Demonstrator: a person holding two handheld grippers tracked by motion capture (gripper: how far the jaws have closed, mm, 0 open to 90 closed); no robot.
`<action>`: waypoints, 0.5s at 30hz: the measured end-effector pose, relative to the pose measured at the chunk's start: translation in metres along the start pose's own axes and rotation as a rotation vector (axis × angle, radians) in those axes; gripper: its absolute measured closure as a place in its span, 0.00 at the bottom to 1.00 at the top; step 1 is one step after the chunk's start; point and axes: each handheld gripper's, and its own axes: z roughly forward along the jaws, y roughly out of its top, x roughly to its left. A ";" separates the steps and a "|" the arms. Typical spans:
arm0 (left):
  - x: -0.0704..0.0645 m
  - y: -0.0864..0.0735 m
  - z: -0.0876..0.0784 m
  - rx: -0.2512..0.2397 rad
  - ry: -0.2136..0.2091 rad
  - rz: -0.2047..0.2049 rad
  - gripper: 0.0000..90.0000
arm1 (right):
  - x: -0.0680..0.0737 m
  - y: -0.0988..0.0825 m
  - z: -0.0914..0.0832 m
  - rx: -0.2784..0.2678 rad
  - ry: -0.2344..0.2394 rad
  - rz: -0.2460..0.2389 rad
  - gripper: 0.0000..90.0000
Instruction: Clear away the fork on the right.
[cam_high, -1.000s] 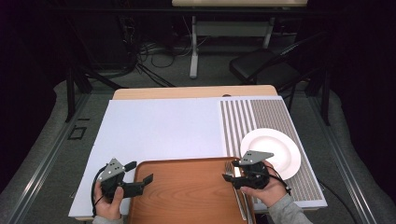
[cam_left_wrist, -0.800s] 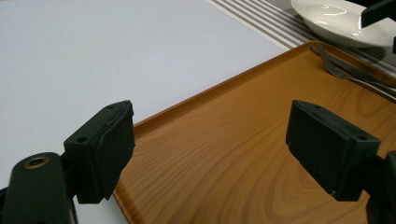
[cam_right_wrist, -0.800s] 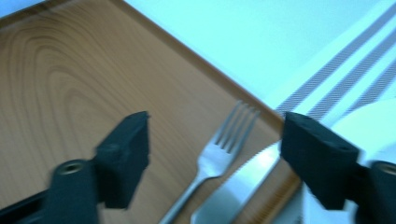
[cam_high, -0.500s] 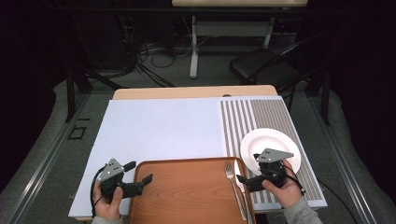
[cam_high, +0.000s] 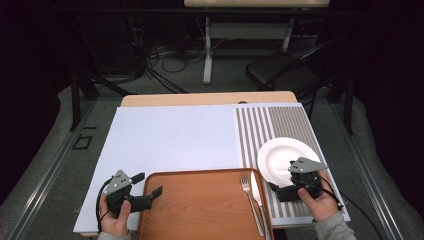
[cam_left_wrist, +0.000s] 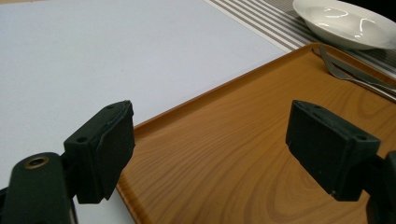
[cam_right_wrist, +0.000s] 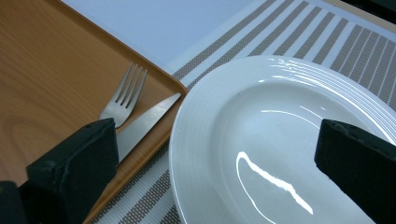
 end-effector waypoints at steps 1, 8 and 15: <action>0.000 0.000 0.000 -0.001 -0.001 0.001 0.18 | -0.001 -0.001 -0.001 0.005 -0.007 -0.002 0.00; 0.000 0.000 0.000 0.000 -0.002 -0.001 0.18 | -0.009 -0.005 -0.007 0.018 -0.029 -0.014 0.00; 0.000 0.000 0.001 0.000 -0.004 -0.002 0.18 | -0.012 -0.014 -0.007 0.075 -0.069 -0.071 0.00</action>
